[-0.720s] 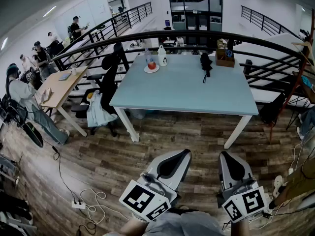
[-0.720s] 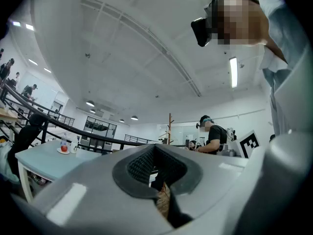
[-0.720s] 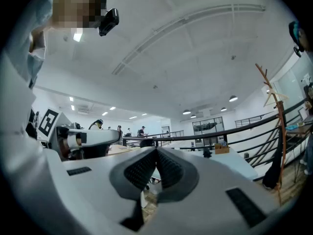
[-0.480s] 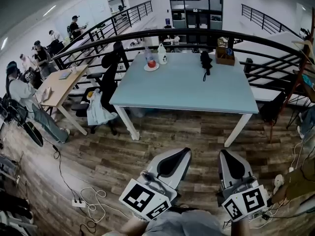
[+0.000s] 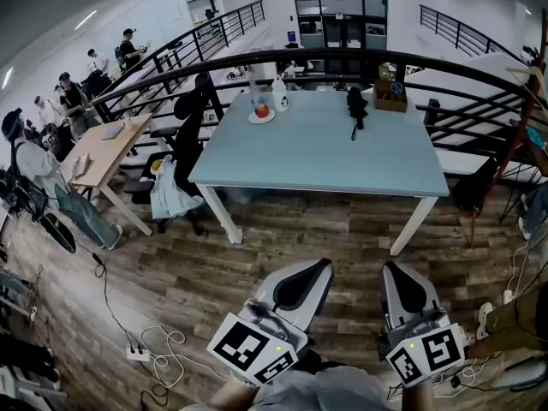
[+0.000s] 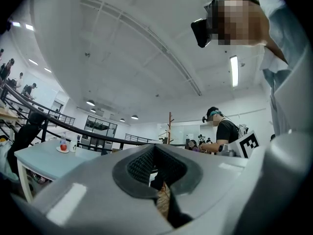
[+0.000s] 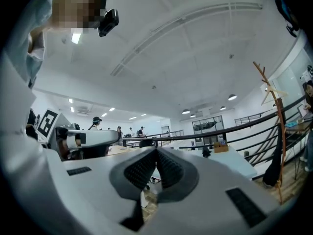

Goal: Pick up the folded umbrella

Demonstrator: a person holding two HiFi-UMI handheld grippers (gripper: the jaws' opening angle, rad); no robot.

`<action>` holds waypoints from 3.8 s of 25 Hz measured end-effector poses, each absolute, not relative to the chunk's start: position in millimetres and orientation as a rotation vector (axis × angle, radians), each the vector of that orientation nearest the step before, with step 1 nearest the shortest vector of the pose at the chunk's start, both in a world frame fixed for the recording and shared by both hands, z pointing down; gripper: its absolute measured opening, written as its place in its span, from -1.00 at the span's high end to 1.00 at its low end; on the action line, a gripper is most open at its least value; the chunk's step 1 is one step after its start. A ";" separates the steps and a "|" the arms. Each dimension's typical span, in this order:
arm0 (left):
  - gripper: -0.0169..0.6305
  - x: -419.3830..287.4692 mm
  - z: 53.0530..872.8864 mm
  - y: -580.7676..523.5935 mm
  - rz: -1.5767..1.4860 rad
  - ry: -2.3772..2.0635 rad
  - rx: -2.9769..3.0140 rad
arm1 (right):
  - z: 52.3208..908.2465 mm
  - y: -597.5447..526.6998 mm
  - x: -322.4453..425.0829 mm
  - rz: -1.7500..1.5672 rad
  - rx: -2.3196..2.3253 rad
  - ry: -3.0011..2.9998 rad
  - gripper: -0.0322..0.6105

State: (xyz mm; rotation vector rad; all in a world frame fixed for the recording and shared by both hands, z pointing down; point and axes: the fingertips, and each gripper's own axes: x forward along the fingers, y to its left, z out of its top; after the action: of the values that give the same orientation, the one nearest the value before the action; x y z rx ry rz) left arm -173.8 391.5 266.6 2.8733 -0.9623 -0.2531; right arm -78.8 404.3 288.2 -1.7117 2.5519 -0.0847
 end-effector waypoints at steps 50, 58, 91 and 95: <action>0.93 -129.1 262.8 78.7 -0.315 -0.789 2.864 | 281.8 107.4 -31.1 -0.081 -1.906 2.482 0.90; 0.93 -134.0 269.2 45.4 -0.316 -0.802 2.856 | 287.7 79.0 -31.5 -0.078 -1.931 2.486 0.90; 0.93 -2.2 289.4 -112.8 -0.216 -1.001 2.759 | 308.6 -88.1 117.5 -0.175 -1.772 2.574 0.90; 0.93 24.5 291.1 -144.1 -0.196 -1.054 2.742 | 311.4 -120.2 143.8 -0.189 -1.715 2.610 0.90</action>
State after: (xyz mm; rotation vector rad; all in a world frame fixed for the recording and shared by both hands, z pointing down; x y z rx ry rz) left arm 24.5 -144.1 291.1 2.7420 -1.0540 -0.1959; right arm 143.8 -120.2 311.4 -1.7151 2.6097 -0.1894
